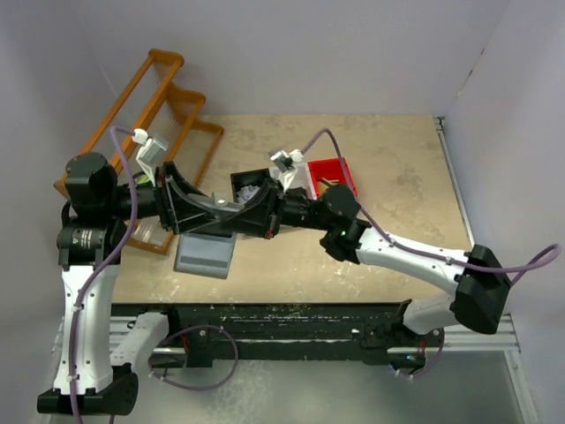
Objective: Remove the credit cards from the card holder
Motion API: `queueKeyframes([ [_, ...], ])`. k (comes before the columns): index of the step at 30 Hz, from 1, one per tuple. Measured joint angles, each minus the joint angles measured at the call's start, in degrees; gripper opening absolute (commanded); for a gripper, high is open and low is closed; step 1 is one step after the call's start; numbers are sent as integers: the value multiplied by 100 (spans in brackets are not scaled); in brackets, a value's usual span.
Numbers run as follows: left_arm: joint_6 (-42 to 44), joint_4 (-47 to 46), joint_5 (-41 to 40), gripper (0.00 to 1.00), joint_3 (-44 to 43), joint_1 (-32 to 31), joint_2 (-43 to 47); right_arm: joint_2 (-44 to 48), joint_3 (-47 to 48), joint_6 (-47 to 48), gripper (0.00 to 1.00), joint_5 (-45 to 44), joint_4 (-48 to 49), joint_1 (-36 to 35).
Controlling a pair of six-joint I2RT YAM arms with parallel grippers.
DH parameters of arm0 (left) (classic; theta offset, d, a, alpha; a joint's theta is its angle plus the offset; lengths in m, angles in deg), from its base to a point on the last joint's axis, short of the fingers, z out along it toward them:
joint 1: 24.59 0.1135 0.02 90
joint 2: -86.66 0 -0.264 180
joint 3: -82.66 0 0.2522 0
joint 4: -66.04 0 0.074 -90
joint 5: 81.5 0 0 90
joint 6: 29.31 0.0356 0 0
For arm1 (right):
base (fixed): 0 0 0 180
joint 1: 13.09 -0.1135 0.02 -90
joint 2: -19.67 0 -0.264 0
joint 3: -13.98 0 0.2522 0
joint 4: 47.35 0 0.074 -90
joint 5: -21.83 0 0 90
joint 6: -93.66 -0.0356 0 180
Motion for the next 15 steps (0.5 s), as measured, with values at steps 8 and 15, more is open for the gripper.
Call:
queueKeyframes([
  [8,3491,2962,358,54,-907,-20,-944,-208,2439,2057,0,1235,-5119,79],
  [15,5766,5014,619,38,-911,-24,-1615,-802,3611,3370,0,1318,-7508,109],
])
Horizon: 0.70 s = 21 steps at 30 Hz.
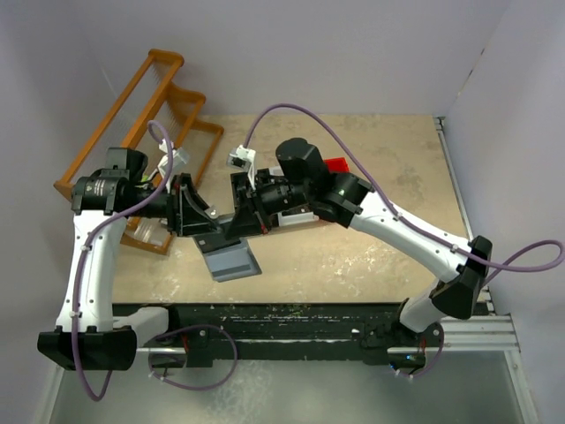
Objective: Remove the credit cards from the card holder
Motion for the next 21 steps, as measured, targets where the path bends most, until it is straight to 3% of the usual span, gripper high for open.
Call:
queueKeyframes([
  [5,713,501,-37,35,-20,2,28,-332,638,494,0,114,-791,7],
  [9,898,579,-33,9,-20,-4,199,-516,1115,756,0,214,-1174,17],
  [11,944,608,33,0,-24,-4,243,-599,1287,861,29,297,-1325,57],
  [12,935,610,37,0,-26,-4,247,-621,1309,876,42,330,-1344,83],
  [14,852,531,0,0,-28,-9,223,-619,1272,719,52,358,-1239,160],
  [17,297,87,-72,0,-28,-31,188,-299,577,227,72,330,-216,448],
  [19,-382,-492,-76,0,-2,-31,234,140,-358,-299,81,162,804,647],
  [21,-1403,-1486,-136,0,205,-31,442,787,-1696,-953,82,-223,2063,815],
])
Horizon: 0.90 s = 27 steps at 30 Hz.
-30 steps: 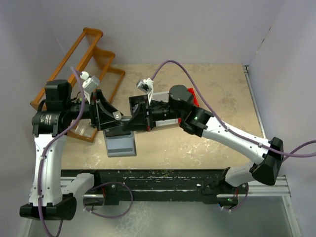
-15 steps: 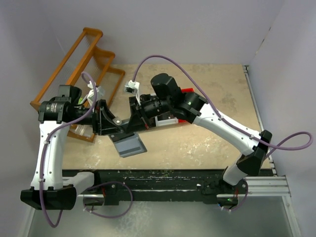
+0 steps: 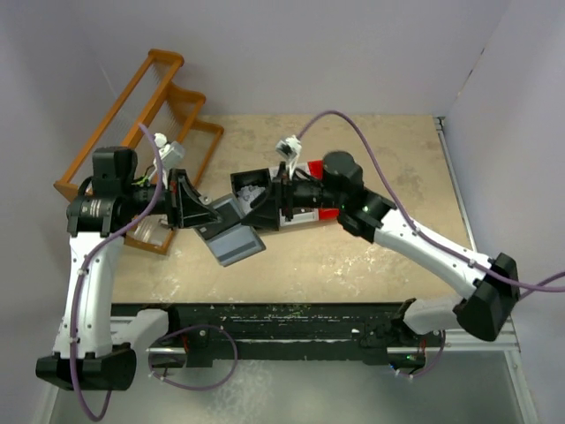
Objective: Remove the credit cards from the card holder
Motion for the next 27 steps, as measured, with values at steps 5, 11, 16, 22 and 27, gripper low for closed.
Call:
queueKeyframes([
  [5,-2520,-2352,-391,0,737,0,852,734,-1552,-1088,84,-726,1847,-162],
  [11,-4044,-3700,-608,0,787,0,1043,839,-1998,-1554,79,-1163,3016,-566],
  [16,-4419,-3939,-767,7,857,0,999,651,-2061,-1808,12,-1143,3484,-667],
  [22,-4391,-3842,-767,46,887,0,988,575,-1727,-1620,0,-964,2682,-660],
  [27,-4065,-3545,-643,49,890,2,874,407,-566,-765,0,-629,713,-651],
])
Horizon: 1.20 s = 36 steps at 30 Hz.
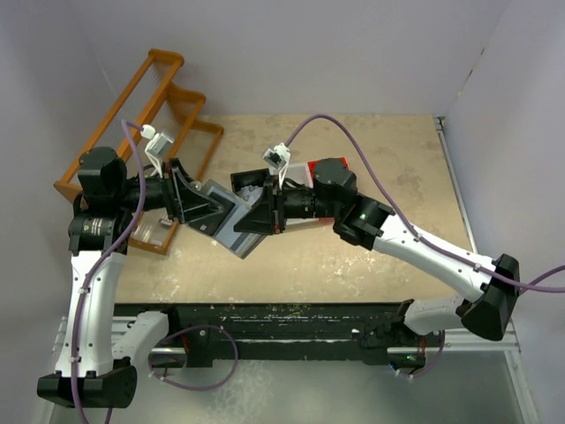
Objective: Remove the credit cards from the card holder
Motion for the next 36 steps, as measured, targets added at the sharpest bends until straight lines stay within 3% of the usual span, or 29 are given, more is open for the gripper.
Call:
queueKeyframes([
  [4,105,127,116,42,125,2,-87,-170,741,603,0,118,-1244,15],
  [13,476,304,846,42,251,0,-63,-566,1687,1482,0,249,-2911,83],
  [18,1733,1585,1099,41,-46,-2,-275,-590,1895,1711,0,420,-3324,151],
  [24,3062,2830,1093,28,-372,-2,-645,-590,2118,1904,0,579,-3565,186],
  [29,3381,3158,1113,23,-374,-2,-702,-590,2159,2044,0,636,-3700,190],
  [36,3440,3246,1370,29,-374,-2,-640,-592,2184,2181,0,855,-3727,245],
])
